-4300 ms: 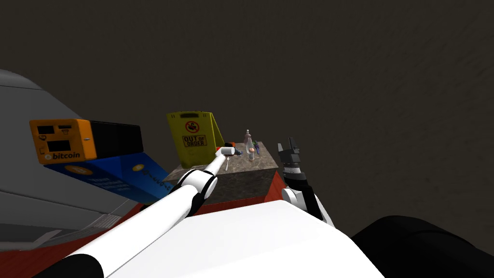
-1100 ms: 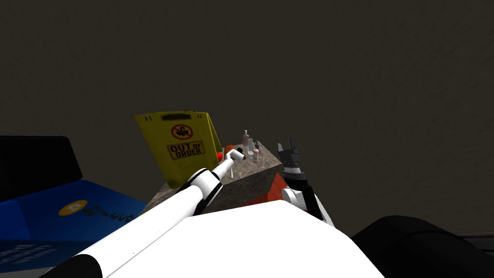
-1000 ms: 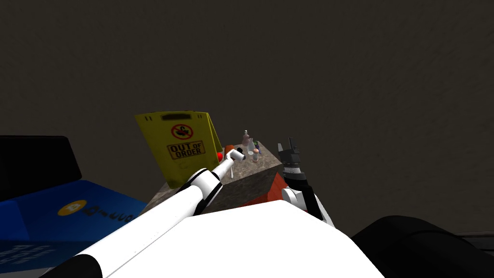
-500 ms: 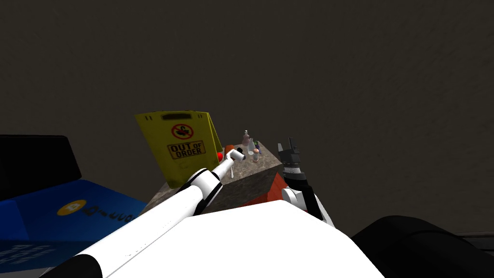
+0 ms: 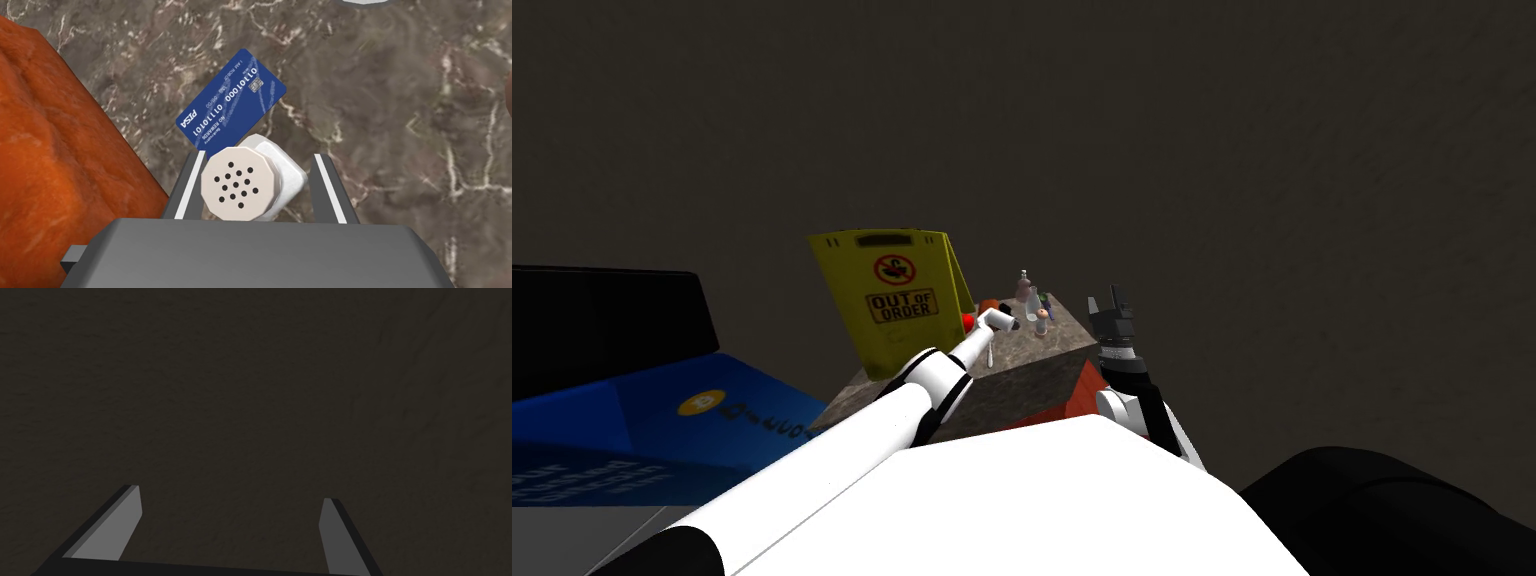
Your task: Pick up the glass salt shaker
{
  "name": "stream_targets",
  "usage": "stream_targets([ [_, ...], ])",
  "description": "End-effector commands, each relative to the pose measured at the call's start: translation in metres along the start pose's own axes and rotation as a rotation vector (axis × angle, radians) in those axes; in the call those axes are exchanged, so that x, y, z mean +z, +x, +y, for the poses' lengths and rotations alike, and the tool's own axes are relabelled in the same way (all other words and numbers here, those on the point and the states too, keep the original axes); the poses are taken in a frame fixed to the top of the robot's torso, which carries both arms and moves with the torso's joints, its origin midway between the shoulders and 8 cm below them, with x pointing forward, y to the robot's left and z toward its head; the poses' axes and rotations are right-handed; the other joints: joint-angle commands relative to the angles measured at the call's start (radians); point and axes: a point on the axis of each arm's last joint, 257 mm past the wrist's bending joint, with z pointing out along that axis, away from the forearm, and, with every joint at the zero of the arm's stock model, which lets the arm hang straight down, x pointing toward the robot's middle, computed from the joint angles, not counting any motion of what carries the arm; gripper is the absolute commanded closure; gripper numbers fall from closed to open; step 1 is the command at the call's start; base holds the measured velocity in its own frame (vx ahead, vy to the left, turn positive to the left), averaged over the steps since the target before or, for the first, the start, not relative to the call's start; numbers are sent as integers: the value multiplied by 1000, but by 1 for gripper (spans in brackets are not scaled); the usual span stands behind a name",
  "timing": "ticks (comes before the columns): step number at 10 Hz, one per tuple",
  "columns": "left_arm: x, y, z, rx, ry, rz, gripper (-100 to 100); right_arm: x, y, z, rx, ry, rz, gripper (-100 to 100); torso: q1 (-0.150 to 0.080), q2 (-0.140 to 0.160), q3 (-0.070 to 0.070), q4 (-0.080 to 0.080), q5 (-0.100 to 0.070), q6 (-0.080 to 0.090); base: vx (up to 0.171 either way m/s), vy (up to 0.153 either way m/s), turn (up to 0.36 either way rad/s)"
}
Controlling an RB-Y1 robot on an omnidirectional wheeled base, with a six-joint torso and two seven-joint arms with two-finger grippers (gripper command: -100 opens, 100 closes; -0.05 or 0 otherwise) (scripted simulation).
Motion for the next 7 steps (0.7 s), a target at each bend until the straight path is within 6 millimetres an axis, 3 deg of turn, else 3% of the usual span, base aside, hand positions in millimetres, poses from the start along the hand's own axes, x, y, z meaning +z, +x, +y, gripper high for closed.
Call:
stream_targets([
  [1,0,0,-2,24,-6,1,100,0,0,0,0,0,0,0,0,0,0,0,0,0,-16,-60,94],
  [7,-2,0,-14,41,-45,16,100,0,0,0,0,0,0,0,2,-1,0,0,0,2,-16,-63,86],
])
